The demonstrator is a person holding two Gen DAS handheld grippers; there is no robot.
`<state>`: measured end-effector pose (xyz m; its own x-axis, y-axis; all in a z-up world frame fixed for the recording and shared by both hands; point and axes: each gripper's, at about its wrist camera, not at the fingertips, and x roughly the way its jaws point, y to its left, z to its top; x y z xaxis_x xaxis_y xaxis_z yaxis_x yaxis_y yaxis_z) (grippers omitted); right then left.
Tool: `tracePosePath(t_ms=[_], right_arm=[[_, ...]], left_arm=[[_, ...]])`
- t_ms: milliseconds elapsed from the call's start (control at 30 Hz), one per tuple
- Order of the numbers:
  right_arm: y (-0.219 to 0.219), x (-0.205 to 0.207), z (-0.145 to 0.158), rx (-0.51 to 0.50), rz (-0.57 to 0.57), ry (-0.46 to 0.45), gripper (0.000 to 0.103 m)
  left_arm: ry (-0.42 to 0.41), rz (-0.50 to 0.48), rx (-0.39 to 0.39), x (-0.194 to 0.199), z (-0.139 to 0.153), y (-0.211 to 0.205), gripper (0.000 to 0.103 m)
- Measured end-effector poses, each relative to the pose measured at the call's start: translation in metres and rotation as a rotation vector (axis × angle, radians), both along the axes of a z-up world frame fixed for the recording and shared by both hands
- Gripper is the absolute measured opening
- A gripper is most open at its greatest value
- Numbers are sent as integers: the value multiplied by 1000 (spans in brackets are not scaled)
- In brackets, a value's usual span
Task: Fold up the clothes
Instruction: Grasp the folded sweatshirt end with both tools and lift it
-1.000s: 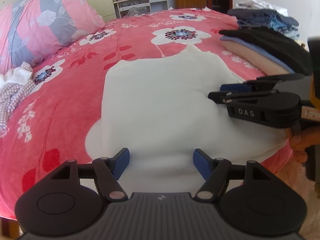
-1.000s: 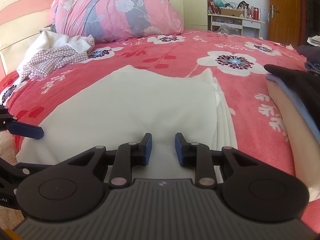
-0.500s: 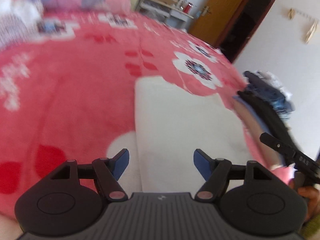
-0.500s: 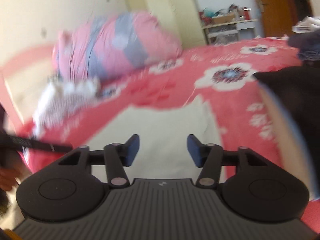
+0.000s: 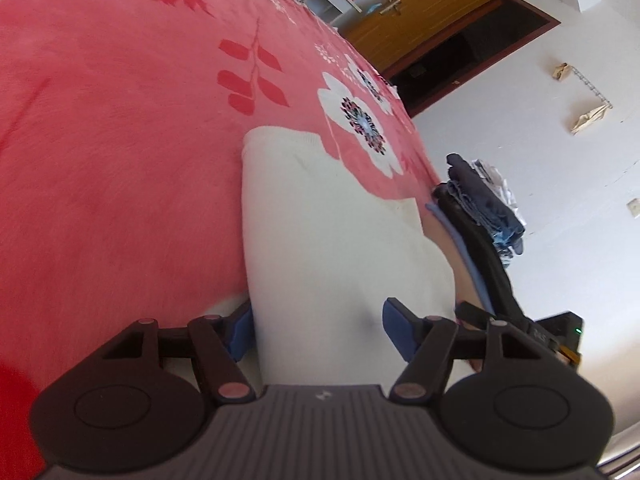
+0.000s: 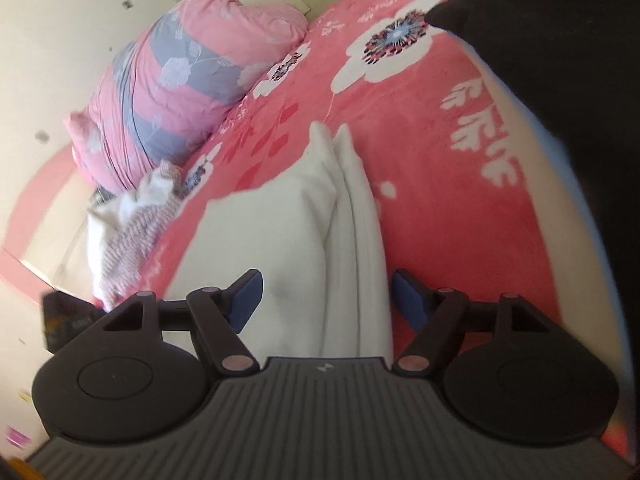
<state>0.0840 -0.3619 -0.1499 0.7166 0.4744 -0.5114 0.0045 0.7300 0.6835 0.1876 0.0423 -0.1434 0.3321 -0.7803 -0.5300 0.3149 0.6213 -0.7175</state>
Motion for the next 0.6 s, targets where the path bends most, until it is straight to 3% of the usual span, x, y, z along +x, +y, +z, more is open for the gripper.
tracePosePath(t_ms=[67,233,400,467,533,600], right_arm=[[0,15,-1,27,8,10,72],[9,51,-1,41,61,13,68],[14,87,-4,66,111,1,61],[15,96,-8,75,125,-15,53],[15,100,-12,91,126,-28,32],[15,98,-12,112,124,-56,30]], left_arm=[[8,-19,-21,10,-3,-2,67],[42,-39,-57,32,-11,-5,52],[85,-56,-89,51,-17,-8,46],[86,-46,-94,55,-18,-10,44],[75,-27,-90,54,-18,-12,38],[33,-17,-60,48,-13,-15,35]])
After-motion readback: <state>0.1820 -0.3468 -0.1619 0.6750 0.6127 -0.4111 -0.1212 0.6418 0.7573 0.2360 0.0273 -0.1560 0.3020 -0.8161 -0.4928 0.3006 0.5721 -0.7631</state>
